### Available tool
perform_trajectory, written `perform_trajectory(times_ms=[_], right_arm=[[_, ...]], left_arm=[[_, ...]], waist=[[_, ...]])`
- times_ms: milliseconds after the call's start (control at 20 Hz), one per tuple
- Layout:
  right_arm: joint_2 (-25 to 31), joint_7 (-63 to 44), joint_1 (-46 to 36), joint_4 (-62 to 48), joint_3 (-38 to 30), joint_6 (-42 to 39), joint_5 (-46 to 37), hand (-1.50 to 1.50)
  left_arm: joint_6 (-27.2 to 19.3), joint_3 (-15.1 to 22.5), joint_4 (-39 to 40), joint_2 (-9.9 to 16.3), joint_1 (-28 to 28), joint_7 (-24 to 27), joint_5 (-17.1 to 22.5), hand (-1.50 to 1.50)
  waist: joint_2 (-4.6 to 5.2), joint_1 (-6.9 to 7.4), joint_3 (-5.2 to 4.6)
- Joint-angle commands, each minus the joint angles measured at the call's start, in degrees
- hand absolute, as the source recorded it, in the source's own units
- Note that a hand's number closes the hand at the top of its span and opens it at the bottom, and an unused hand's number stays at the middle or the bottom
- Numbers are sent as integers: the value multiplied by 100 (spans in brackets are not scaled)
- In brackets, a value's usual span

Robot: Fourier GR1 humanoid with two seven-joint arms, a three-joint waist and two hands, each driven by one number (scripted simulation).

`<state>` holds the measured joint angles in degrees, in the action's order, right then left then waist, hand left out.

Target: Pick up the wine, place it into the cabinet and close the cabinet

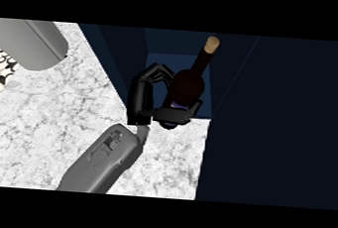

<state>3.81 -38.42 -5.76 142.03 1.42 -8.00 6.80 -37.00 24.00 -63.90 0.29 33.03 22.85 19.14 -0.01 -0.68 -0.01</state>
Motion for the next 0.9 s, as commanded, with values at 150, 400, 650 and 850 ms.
perform_trajectory(times_ms=[150,400,650,850], right_arm=[[-135,-338,106,759,255,176,157,-150],[-78,201,445,379,-170,-125,639,-150],[-101,-131,30,421,-132,23,618,-150],[4,52,309,372,-351,-206,832,-150]], left_arm=[[490,-623,558,53,216,110,43,150],[719,-811,796,86,747,-180,187,150],[845,-1002,1877,-28,1176,274,567,150],[445,-743,2322,-29,1553,222,560,150]], waist=[[-3,15,-1],[3,1,4],[22,-65,-1],[16,-85,4]])
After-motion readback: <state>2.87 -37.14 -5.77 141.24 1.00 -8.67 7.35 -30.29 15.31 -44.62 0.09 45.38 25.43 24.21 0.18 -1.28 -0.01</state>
